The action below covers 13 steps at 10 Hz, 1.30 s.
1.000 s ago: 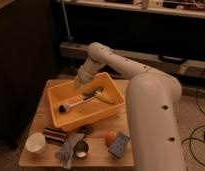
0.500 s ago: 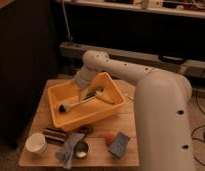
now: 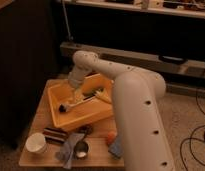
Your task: Place brush in table surface
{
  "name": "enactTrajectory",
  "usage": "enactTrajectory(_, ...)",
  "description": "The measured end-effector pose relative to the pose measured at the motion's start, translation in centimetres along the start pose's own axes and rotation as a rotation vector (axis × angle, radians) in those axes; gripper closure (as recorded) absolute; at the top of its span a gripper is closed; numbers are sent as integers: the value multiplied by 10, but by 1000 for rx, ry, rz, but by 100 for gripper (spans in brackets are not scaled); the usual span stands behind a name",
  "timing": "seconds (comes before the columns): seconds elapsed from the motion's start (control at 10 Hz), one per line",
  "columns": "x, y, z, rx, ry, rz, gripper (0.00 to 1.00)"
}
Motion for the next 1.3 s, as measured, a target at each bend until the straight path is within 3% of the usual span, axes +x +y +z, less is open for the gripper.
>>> enactTrajectory(0.5,-2,10,29,-70,-12,0,20)
enactTrajectory(1.0,1,14,24,-69,-11,12,20)
enactTrajectory(1.1,3,18,19,-51,15,41,20)
enactTrajectory(1.3,7,36,15,15,119,118,20)
